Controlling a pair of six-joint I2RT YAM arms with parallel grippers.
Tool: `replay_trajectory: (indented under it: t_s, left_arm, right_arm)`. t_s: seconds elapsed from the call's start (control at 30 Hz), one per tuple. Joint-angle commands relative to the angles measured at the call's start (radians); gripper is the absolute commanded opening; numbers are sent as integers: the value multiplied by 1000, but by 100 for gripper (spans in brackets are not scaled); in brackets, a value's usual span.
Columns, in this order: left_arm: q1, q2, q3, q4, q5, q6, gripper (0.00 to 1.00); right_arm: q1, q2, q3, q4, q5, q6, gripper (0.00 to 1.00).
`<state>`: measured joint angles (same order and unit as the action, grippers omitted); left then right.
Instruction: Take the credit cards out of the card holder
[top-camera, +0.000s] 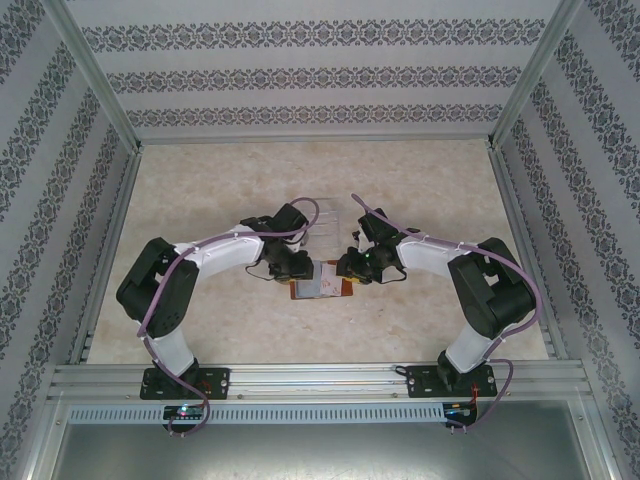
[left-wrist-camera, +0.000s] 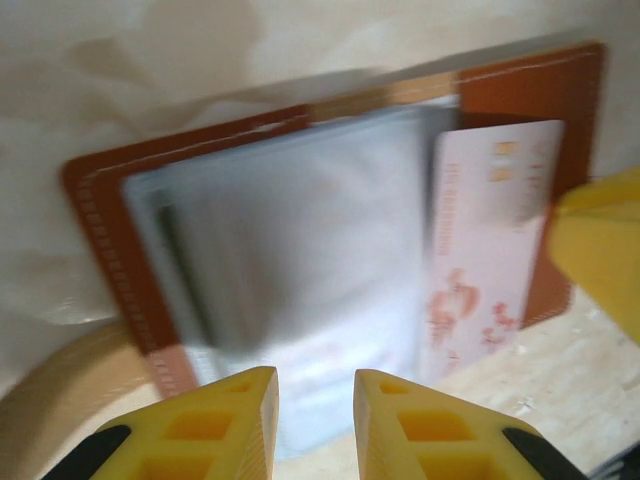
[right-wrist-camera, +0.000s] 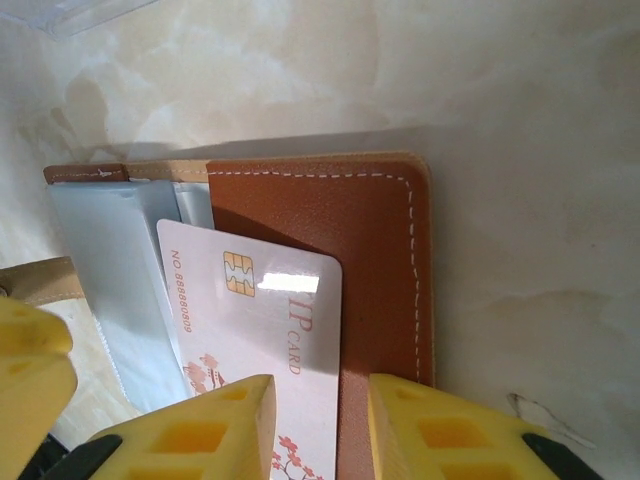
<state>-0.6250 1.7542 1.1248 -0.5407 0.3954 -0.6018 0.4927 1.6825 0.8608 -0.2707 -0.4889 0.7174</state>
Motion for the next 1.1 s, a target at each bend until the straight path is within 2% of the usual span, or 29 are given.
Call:
replay_trajectory:
  t_s: [0.0, 0.23, 0.5, 0.73, 1.07]
  left_arm:
    - [-26, 39, 37, -43, 13, 25, 26]
    - [-48, 124, 68, -44, 44, 49, 30]
    - [-55, 167, 65, -71, -6, 63, 29]
    - [-56, 179, 61, -91, -30, 73, 27]
    - [-58, 177, 55, -92, -35, 74, 22]
  right_arm:
    - [-8, 17, -9, 13, -22, 15, 32]
    - [-4, 32, -13, 31, -40, 23, 33]
    - [4, 47, -21, 82, -81, 51, 35]
    - [4, 25, -43, 156, -117, 88, 32]
    - [3, -43, -68, 196, -142, 111, 23]
